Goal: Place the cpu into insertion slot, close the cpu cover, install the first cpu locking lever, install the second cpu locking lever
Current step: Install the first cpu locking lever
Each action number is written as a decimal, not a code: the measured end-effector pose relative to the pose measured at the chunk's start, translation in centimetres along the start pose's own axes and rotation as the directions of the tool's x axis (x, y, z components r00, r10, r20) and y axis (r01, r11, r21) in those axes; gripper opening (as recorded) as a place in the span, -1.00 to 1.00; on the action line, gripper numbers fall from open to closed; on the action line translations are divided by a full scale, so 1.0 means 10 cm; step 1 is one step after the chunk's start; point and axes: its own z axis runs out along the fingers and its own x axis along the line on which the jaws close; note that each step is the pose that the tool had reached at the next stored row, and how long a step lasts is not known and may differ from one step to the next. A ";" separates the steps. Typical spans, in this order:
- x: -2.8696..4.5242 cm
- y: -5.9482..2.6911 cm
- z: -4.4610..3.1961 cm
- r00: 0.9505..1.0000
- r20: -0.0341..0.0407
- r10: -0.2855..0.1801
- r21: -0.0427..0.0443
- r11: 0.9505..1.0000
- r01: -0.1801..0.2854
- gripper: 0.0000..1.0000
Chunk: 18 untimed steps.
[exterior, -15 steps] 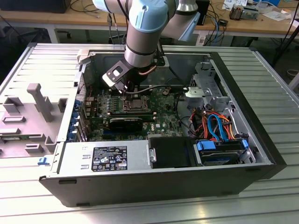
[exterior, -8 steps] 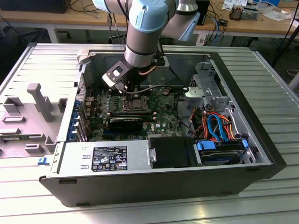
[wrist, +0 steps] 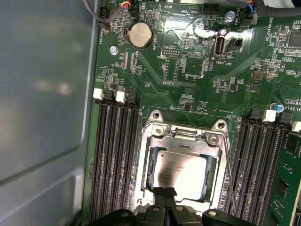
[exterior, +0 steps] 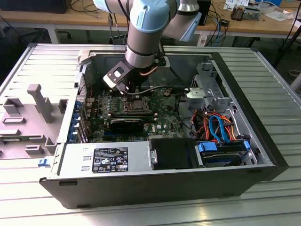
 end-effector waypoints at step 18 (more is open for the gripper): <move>0.000 0.000 0.000 0.999 0.005 -0.043 0.007 0.999 0.043 -0.79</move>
